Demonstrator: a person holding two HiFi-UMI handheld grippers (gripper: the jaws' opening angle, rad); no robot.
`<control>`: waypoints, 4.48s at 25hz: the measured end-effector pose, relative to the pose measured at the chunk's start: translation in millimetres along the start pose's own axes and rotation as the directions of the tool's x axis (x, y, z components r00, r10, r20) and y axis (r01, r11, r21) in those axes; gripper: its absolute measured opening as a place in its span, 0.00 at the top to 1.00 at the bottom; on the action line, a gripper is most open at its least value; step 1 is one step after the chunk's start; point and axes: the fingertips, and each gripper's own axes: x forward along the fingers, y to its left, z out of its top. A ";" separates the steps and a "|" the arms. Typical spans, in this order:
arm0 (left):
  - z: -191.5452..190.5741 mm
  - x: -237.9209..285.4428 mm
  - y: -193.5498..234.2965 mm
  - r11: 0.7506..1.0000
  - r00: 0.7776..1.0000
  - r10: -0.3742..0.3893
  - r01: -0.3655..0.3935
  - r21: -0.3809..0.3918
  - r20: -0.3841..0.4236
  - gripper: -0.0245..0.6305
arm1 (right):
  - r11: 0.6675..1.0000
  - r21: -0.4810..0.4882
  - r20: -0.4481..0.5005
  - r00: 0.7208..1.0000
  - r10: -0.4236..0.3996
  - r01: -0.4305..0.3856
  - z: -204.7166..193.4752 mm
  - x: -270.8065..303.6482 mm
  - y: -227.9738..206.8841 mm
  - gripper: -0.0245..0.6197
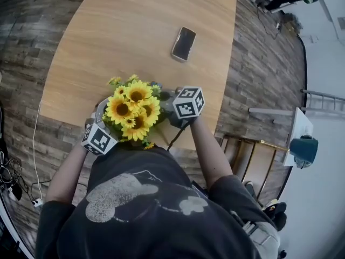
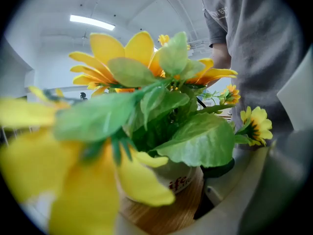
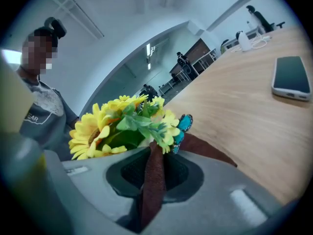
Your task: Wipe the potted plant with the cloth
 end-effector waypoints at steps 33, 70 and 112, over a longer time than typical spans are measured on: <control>-12.7 -48.1 -20.1 0.763 0.830 0.546 -0.547 -0.343 -0.110 0.03 | 0.980 -0.141 -0.101 0.986 0.131 -0.144 -72.2 15.7 83.4 0.89; -10.2 -20.6 32.9 0.694 0.747 0.642 -0.661 -0.285 -0.171 0.21 | 0.961 -0.181 0.140 0.973 -0.186 0.209 4.7 -66.4 -7.3 0.89; -9.7 -13.9 49.8 0.907 0.925 0.374 -0.379 -0.183 -0.063 0.21 | 1.000 -0.017 0.057 0.998 -0.004 0.005 21.7 8.8 -4.4 0.89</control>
